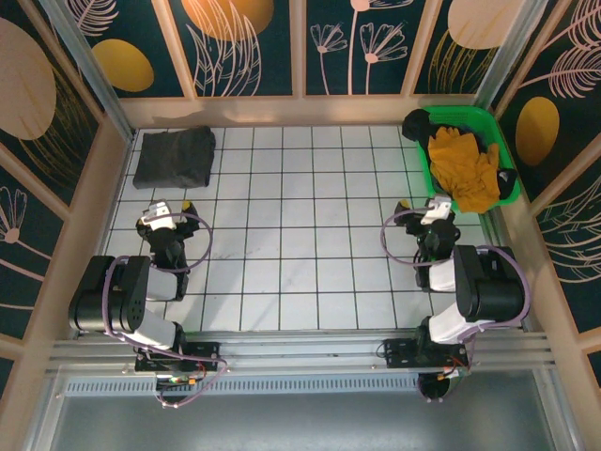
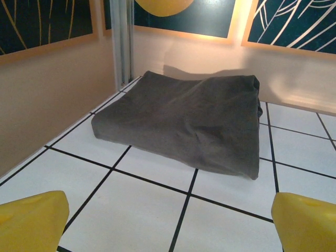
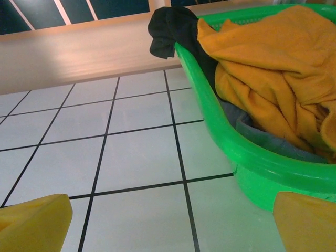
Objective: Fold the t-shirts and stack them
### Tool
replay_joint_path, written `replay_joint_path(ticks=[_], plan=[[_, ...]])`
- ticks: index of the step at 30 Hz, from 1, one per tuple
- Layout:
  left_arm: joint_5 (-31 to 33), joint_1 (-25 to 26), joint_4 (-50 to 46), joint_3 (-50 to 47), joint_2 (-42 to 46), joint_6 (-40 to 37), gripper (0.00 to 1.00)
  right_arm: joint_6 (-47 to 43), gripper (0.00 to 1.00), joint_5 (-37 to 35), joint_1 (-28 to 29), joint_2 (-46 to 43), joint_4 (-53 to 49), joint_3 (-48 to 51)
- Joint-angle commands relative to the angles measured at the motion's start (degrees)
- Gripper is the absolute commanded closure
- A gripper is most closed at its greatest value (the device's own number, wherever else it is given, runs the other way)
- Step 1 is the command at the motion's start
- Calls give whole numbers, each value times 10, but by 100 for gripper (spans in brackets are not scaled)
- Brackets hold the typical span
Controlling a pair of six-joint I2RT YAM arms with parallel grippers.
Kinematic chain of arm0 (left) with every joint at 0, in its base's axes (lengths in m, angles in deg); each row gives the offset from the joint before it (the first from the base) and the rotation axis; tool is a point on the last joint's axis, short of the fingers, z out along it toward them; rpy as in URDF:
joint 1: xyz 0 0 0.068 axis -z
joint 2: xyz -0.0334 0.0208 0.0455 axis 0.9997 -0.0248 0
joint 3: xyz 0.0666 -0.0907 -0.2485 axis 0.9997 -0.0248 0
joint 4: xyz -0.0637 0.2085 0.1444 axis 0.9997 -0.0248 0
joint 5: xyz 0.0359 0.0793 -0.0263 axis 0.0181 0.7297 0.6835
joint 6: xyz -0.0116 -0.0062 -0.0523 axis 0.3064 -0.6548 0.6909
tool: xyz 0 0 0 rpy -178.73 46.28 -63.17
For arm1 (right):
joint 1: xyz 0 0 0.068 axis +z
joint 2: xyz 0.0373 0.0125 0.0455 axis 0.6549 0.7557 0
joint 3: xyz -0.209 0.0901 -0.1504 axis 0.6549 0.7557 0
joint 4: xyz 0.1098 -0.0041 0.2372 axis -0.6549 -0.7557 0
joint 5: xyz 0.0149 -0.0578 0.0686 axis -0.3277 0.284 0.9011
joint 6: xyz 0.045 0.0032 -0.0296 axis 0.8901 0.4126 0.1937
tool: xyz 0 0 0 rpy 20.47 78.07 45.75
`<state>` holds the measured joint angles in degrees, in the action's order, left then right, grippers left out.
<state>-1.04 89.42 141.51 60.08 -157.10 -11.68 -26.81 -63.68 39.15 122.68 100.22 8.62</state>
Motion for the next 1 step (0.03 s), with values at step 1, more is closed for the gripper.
replay_joint_path(ticks=[1], plan=[[-6, -1, 23, 8, 0, -8, 1, -2, 1, 22, -4, 2, 10, -9]])
